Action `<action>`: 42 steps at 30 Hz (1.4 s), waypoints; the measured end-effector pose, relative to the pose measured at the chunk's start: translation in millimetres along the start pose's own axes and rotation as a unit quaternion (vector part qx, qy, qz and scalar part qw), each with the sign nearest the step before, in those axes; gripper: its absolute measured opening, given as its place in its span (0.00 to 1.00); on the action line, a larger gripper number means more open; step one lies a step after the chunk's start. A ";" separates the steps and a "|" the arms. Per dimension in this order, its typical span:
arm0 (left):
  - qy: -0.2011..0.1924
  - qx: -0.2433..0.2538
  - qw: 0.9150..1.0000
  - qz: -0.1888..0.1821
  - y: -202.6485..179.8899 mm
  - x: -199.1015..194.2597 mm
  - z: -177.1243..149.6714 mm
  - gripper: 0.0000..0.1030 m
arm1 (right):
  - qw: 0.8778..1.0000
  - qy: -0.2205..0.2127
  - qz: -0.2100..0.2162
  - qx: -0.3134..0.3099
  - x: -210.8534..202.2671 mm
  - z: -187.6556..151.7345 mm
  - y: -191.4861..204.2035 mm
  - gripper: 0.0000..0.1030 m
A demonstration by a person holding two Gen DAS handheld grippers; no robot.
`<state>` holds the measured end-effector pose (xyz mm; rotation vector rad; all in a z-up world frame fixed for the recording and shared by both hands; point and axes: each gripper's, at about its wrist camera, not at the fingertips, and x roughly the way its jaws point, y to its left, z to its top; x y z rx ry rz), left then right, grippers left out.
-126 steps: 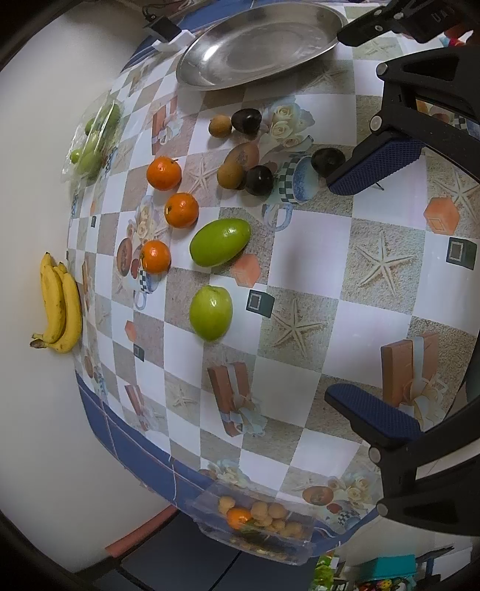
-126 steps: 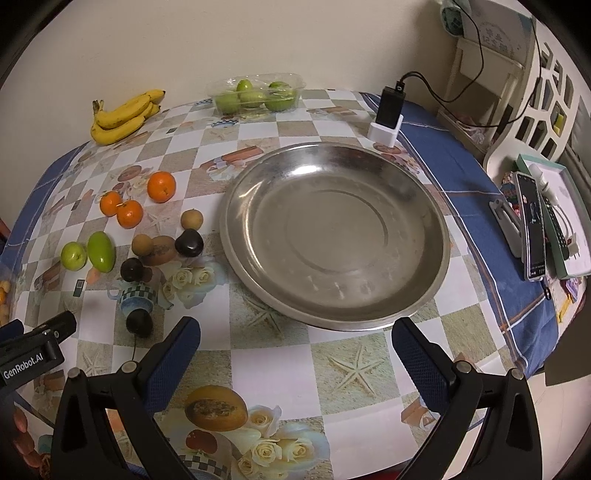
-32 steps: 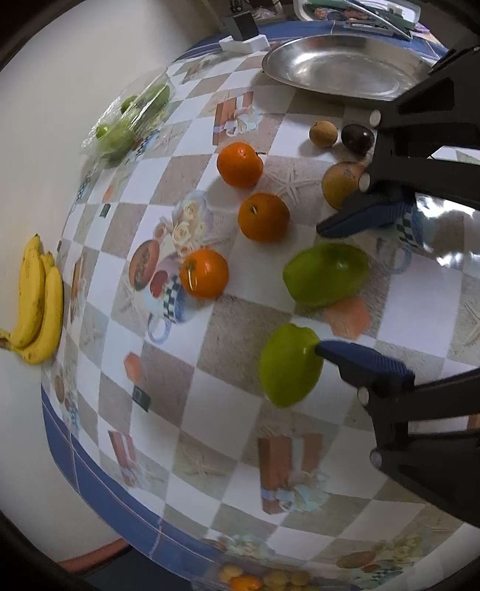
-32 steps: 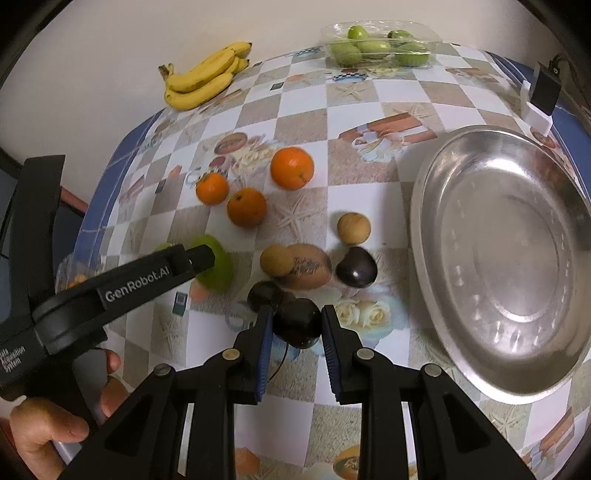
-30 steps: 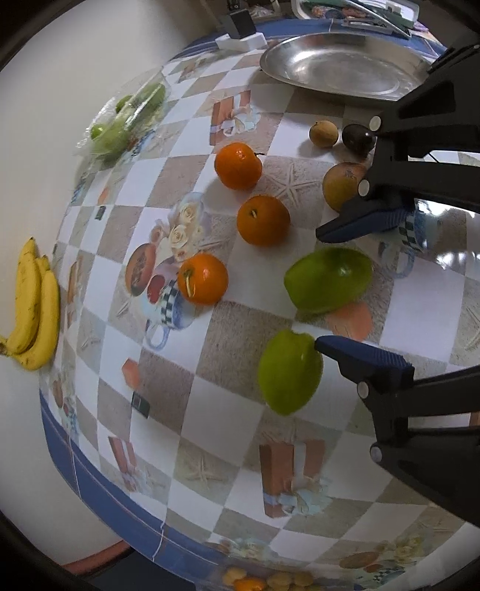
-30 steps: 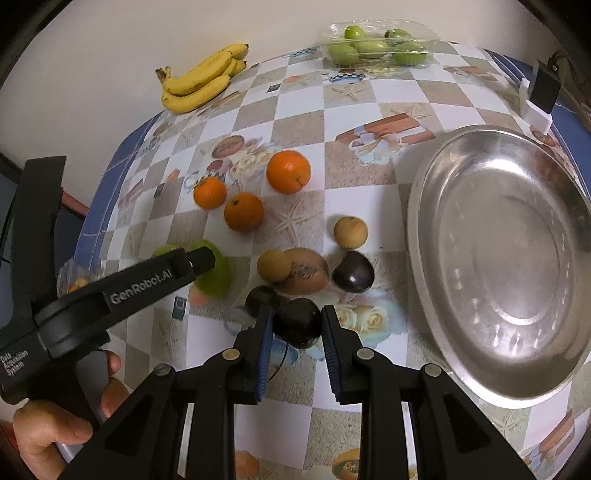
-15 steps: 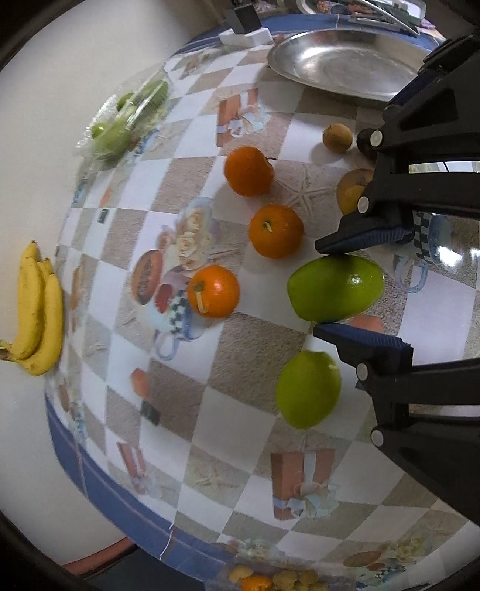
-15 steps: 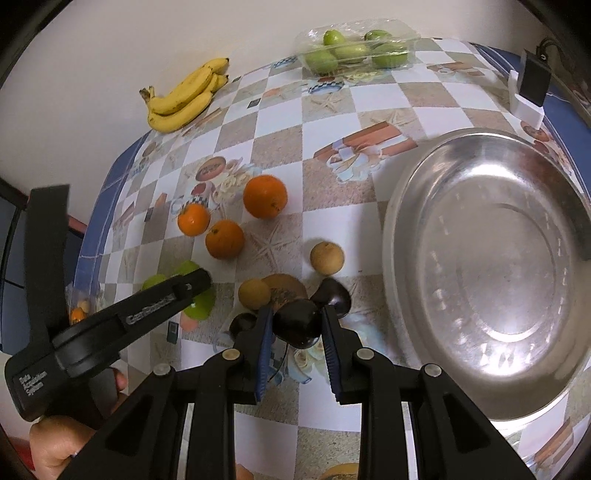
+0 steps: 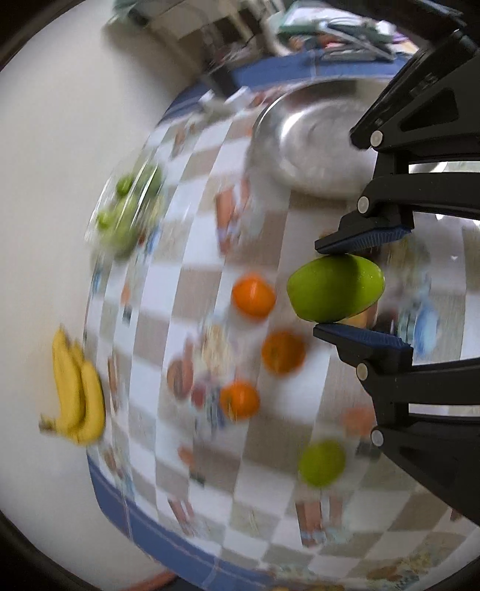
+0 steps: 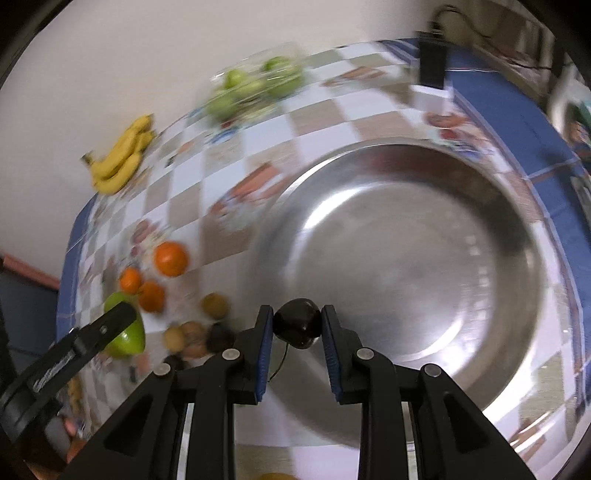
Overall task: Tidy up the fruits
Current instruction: 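Carry the mango and dark fruit over the steel bowl and open both tools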
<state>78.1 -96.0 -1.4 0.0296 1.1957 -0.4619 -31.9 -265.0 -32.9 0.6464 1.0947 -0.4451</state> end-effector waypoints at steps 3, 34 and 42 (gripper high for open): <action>0.006 0.036 0.999 -0.022 -34.2 4.5 -4.5 0.40 | 1.000 -0.004 -0.016 0.018 -2.9 3.6 -20.3 0.27; 0.047 0.133 0.989 -0.035 -122.6 35.0 -31.6 0.41 | 0.993 -0.005 -0.069 0.092 -11.4 9.9 -90.0 0.47; 0.027 0.102 0.994 0.022 -90.2 25.4 -16.5 0.56 | 0.995 -0.016 -0.073 0.065 -27.1 12.5 -76.4 0.50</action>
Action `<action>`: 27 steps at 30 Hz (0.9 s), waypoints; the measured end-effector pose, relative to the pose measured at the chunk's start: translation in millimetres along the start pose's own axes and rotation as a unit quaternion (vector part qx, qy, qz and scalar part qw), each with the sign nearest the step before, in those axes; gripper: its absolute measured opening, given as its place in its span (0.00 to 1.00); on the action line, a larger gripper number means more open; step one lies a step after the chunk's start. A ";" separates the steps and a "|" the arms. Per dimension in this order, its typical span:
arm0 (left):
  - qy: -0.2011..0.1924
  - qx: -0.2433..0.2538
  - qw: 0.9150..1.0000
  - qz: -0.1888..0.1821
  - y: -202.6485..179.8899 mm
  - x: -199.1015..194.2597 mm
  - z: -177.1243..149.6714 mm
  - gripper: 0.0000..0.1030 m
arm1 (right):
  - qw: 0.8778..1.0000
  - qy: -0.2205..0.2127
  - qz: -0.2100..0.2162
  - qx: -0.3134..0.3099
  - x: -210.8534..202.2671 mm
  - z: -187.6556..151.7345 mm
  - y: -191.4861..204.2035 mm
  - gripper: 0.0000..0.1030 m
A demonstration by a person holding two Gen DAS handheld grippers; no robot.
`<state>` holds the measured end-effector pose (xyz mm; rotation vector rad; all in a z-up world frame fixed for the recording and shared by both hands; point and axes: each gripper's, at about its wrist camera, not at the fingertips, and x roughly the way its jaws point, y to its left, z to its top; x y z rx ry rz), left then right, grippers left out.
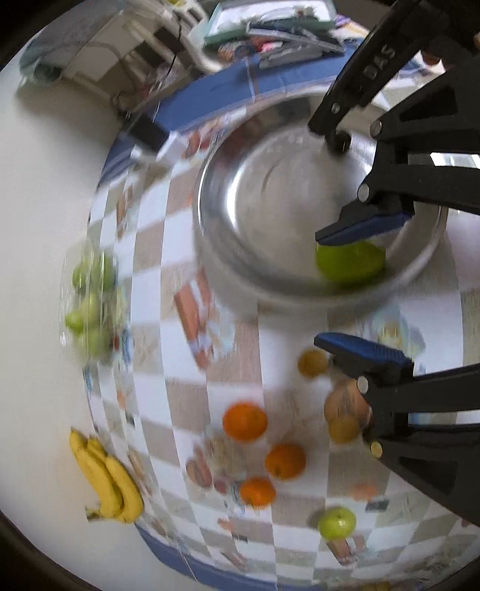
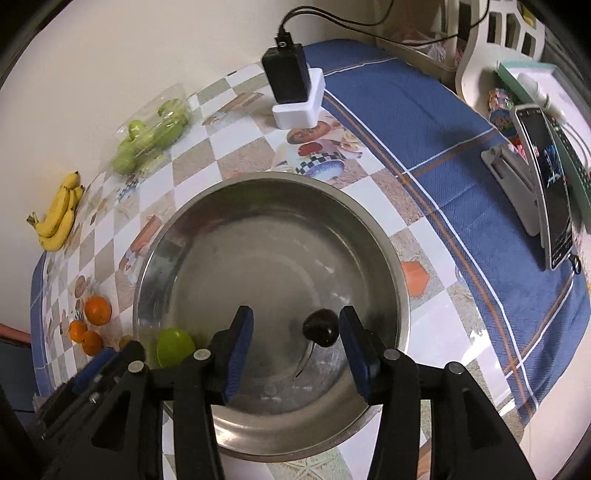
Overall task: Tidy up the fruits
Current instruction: 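Carry the mango and dark fruit over the steel bowl and open both tools, then move both tools back from the bowl toward the remaining fruit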
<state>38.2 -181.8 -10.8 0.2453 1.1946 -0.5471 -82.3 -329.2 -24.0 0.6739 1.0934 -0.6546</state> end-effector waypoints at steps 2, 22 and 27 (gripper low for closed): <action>0.006 -0.008 1.000 0.023 10.9 3.8 0.5 0.63 | 1.000 0.005 -0.003 -0.011 3.2 -0.6 3.4 0.55; -0.018 -0.026 0.989 0.146 62.7 15.4 -5.2 1.00 | 0.998 -0.015 0.020 -0.057 13.2 -6.6 24.6 0.99; -0.041 -0.025 0.988 0.148 70.6 2.2 -1.3 1.00 | 0.998 -0.026 0.042 -0.044 2.8 -3.5 26.1 0.99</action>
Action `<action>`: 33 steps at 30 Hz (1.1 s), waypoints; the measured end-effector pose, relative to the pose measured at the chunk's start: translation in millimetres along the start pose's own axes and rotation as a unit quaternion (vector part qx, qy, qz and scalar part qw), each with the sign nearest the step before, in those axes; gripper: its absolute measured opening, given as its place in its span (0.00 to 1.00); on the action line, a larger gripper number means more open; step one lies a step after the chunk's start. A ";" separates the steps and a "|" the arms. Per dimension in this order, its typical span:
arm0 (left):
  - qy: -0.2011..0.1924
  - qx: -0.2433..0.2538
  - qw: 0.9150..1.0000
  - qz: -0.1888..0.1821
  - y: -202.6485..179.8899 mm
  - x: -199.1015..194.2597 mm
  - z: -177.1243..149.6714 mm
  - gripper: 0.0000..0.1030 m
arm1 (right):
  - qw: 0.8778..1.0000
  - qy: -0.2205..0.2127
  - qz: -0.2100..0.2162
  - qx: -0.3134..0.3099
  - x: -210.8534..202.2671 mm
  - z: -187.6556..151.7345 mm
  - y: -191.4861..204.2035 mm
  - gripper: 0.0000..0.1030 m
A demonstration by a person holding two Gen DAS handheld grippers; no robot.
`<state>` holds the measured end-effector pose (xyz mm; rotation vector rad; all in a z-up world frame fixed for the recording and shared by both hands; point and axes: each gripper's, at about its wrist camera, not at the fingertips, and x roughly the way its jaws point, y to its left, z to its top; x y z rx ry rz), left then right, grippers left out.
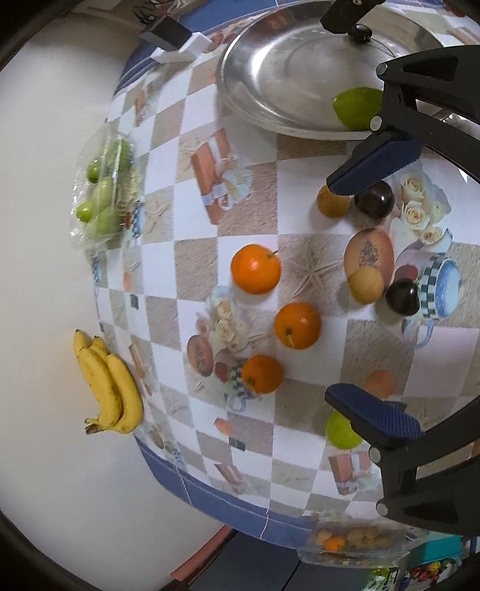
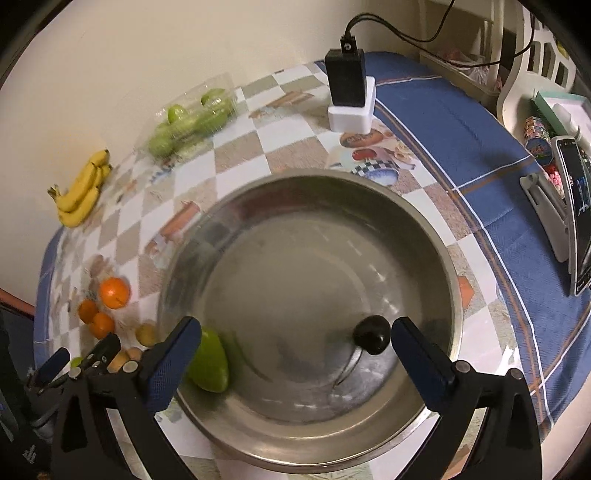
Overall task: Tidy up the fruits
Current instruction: 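Move both tools back from the bowl toward the remaining fruit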
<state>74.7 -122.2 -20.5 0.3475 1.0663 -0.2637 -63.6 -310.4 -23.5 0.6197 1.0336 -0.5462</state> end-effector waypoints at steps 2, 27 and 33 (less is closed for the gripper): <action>-0.006 0.000 1.000 0.006 5.7 -3.1 1.0 1.00 | 1.000 -0.002 0.006 0.001 -3.1 1.1 1.5 0.99; -0.003 -0.102 0.994 0.037 156.8 -8.4 -9.9 1.00 | 0.989 -0.001 0.074 -0.128 -6.5 -30.9 128.0 0.99; -0.006 -0.137 0.990 0.029 181.9 -4.0 -15.2 1.00 | 0.980 0.012 0.084 -0.179 5.7 -51.8 168.8 0.99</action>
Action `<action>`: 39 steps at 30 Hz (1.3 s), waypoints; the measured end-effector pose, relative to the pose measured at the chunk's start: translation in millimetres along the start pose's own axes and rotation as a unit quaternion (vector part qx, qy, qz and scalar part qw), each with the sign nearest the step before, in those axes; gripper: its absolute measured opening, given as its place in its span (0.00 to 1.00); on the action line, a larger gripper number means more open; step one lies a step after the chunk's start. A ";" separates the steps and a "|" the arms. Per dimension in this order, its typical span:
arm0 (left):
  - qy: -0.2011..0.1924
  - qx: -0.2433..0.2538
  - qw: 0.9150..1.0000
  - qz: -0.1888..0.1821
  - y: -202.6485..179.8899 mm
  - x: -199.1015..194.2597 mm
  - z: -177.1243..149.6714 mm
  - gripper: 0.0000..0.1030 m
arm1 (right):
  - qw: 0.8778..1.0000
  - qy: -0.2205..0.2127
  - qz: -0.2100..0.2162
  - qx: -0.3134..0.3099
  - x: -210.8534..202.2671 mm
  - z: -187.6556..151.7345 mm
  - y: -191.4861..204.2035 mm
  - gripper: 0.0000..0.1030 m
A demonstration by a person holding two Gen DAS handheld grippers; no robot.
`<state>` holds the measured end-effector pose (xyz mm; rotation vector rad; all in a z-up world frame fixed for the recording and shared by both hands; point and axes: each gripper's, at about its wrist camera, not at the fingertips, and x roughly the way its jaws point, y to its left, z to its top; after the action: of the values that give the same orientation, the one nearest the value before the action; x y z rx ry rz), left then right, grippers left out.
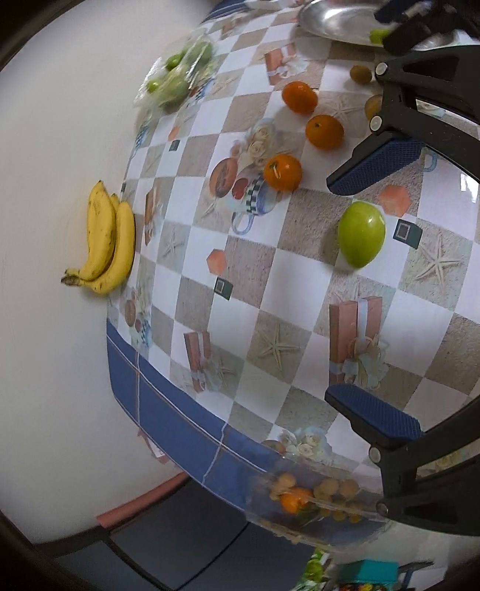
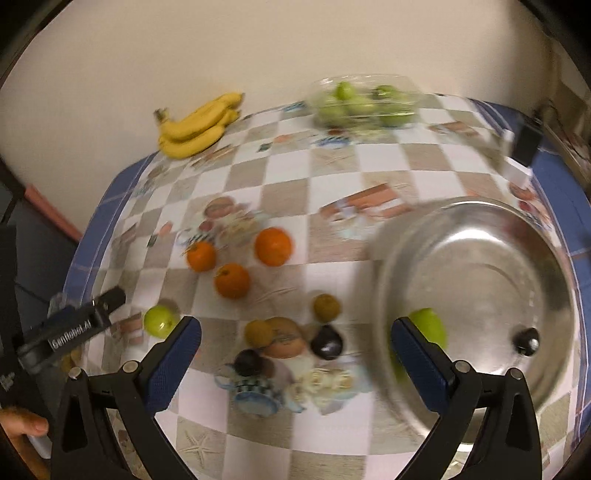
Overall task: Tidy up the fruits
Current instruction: 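Move both tools back from the bowl toward the remaining fruit, then grasp the light green mango with the left tool while the right tool grasps the brown kiwi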
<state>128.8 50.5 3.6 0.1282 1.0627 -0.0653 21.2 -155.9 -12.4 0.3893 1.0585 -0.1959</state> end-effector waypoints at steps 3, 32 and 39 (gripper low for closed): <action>0.002 0.000 1.000 -0.012 2.3 3.9 -0.4 1.00 | 1.000 0.007 0.007 -0.017 9.0 -2.1 14.5 0.99; 0.111 0.009 0.991 -0.079 -24.2 70.1 -10.6 0.82 | 0.995 0.092 -0.020 -0.032 77.9 -6.2 28.2 0.41; 0.116 0.009 0.990 -0.078 -24.9 74.4 -13.2 0.70 | 0.995 0.091 -0.014 -0.022 77.7 -5.8 25.3 0.29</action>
<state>150.6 28.2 -69.6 0.0695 1.3039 -0.2043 62.6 -128.1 -77.5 0.3570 1.2467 -0.1643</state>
